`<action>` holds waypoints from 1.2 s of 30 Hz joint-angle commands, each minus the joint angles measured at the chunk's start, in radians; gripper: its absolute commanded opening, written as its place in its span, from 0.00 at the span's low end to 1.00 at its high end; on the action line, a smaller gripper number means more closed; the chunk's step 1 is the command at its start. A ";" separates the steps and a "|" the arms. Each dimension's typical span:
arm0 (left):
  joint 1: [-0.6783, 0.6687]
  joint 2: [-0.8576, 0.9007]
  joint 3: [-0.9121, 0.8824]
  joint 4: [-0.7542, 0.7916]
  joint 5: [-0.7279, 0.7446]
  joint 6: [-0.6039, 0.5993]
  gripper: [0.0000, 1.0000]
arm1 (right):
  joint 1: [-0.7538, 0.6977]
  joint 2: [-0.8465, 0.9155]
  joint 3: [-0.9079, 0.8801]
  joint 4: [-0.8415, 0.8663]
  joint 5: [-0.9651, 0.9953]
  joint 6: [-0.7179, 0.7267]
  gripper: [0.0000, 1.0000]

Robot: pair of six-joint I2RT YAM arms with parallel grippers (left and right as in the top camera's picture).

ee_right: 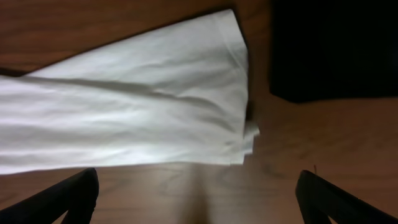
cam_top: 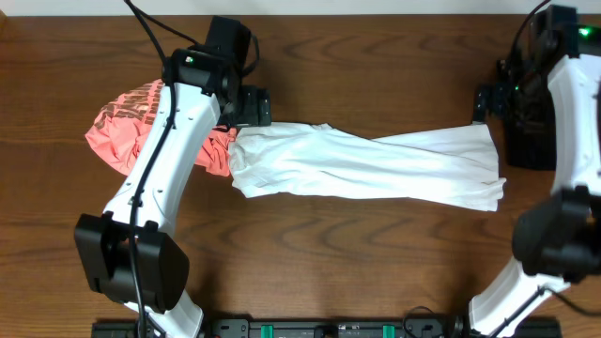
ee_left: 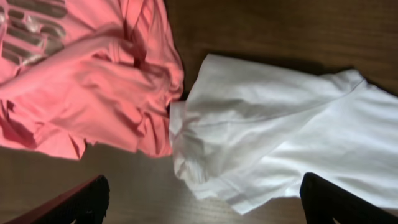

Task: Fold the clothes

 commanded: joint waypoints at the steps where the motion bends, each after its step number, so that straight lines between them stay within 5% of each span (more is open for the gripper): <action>1: 0.003 -0.007 0.014 -0.028 0.007 0.013 0.98 | -0.007 -0.028 0.001 -0.023 0.017 0.041 0.99; 36: 0.003 -0.007 0.014 -0.035 0.007 0.017 0.98 | -0.135 -0.027 -0.767 0.647 -0.122 -0.037 0.88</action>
